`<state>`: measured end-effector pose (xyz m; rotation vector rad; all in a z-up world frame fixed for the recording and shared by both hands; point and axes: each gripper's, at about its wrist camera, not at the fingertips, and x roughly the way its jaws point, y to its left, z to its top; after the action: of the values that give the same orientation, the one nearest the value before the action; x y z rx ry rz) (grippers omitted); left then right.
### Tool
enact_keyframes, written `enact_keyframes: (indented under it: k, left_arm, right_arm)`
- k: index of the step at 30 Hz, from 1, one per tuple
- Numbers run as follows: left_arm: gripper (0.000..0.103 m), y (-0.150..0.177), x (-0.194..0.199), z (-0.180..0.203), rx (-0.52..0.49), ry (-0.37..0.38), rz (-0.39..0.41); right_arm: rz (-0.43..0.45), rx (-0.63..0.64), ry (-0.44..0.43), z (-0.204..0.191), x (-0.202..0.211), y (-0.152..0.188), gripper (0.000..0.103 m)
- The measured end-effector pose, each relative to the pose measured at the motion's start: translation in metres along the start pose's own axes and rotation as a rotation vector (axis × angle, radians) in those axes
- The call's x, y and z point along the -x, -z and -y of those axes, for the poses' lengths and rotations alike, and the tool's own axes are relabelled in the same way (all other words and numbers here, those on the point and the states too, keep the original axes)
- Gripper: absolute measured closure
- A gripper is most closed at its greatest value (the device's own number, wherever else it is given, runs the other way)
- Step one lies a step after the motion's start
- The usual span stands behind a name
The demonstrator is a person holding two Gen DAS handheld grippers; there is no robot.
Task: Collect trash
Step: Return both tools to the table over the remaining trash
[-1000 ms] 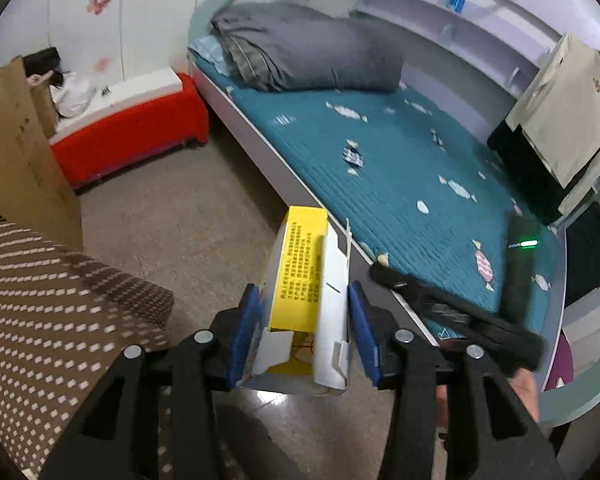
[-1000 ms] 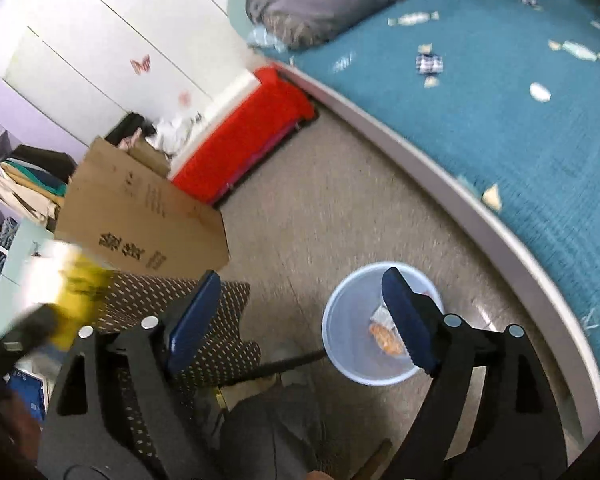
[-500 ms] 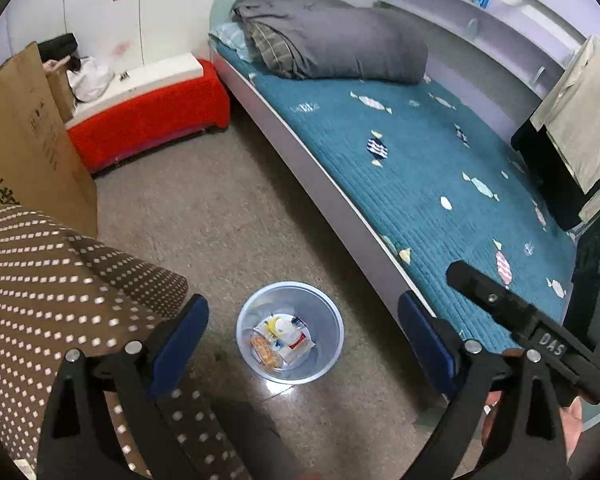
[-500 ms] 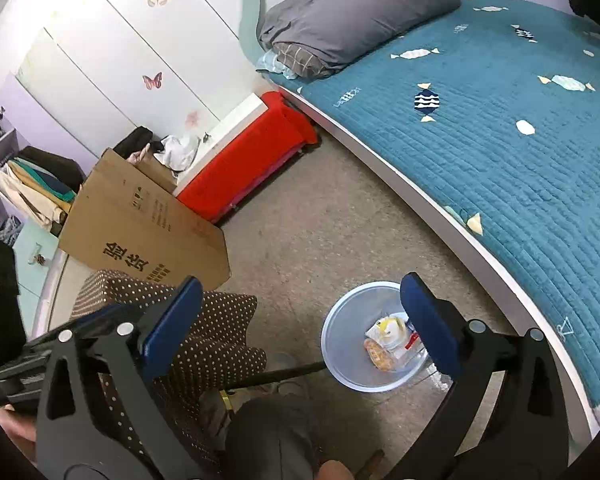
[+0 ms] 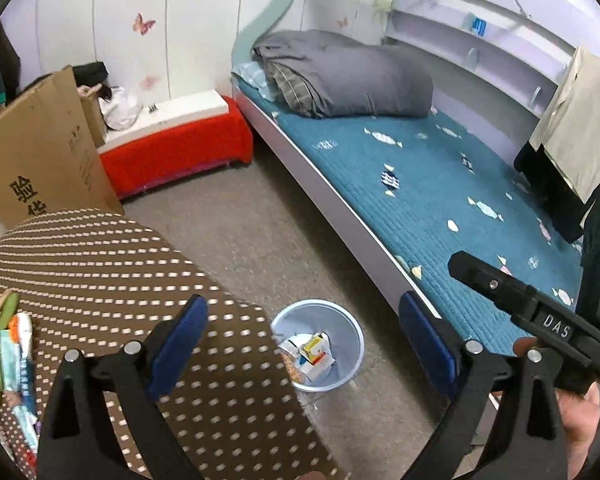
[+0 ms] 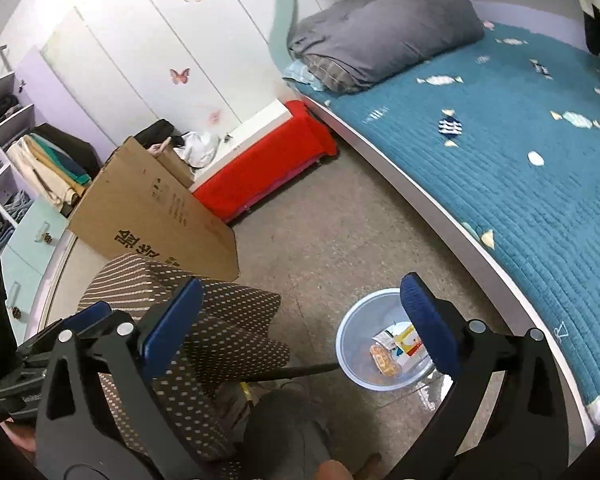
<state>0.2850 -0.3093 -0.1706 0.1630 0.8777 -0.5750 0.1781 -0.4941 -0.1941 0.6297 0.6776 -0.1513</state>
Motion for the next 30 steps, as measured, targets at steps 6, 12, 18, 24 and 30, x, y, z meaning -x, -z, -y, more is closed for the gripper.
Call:
enact_keyframes:
  k: [6,12,18,24,30]
  left_arm:
    - [0.009,0.008,0.038,-0.019,0.006,-0.027,0.063]
    - [0.009,0.022,0.076,-0.046,0.037,-0.061,0.118]
    - [0.009,0.040,0.109,-0.074,0.071,-0.106,0.167]
    - [0.009,0.060,0.143,-0.105,0.098,-0.166,0.212]
    - [0.009,0.086,0.169,-0.145,0.173,-0.212,0.234]
  right_arm:
    - [0.009,0.059,-0.027,-0.038,0.013,0.004,0.006]
    - [0.015,0.131,-0.069,-0.082,0.024,0.012,0.006]
    - [0.010,0.193,-0.107,-0.126,0.028,0.022,0.006]
    - [0.000,0.286,-0.142,-0.174,0.032,0.040,0.006]
    - [-0.034,0.403,-0.180,-0.220,0.026,0.067,0.006]
